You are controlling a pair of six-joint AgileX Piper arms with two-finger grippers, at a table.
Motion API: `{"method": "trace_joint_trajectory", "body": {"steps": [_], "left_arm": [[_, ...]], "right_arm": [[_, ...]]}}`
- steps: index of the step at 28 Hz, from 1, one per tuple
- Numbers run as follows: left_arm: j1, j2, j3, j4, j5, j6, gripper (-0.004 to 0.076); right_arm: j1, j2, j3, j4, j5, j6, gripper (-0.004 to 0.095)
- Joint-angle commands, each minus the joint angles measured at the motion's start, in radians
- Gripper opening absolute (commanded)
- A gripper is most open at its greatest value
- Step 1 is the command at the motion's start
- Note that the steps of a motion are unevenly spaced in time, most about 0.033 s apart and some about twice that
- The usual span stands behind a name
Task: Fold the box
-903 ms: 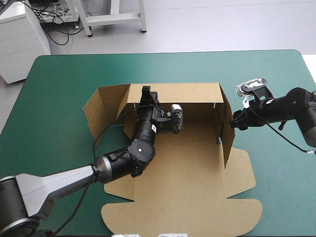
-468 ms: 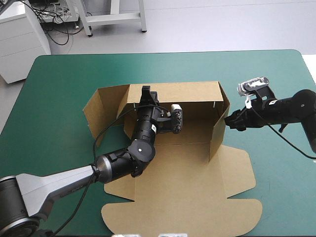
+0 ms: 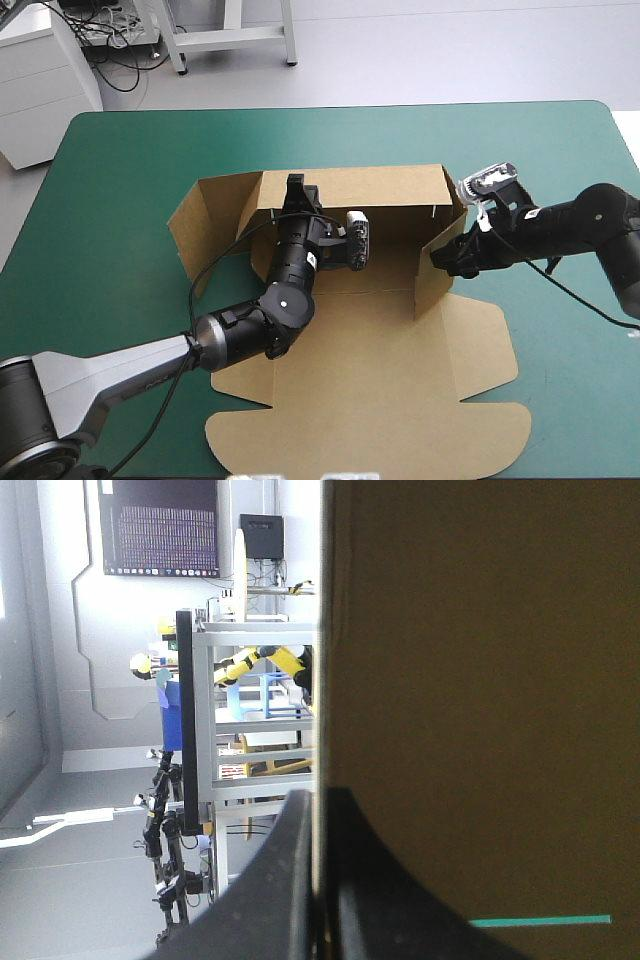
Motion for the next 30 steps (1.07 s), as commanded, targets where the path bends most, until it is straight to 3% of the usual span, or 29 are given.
{"method": "trace_joint_trajectory", "body": {"steps": [1, 5, 19, 30], "left_arm": [[-0.005, -0.041, -0.03, 0.095, 0.045, -0.024, -0.0032], [-0.005, -0.041, -0.03, 0.095, 0.045, -0.024, -0.0032], [-0.005, -0.041, -0.03, 0.095, 0.043, -0.026, -0.0032], [-0.005, -0.041, -0.03, 0.095, 0.045, -0.026, -0.0032]], "right_arm": [[0.047, -0.031, -0.024, -0.003, -0.033, 0.047, 0.0572], [0.093, -0.031, -0.024, -0.063, -0.045, 0.099, 0.0572], [0.094, -0.118, -0.024, -0.064, -0.051, 0.121, 0.0572], [0.094, -0.201, -0.132, -0.06, 0.055, 0.225, 0.0572]]}}
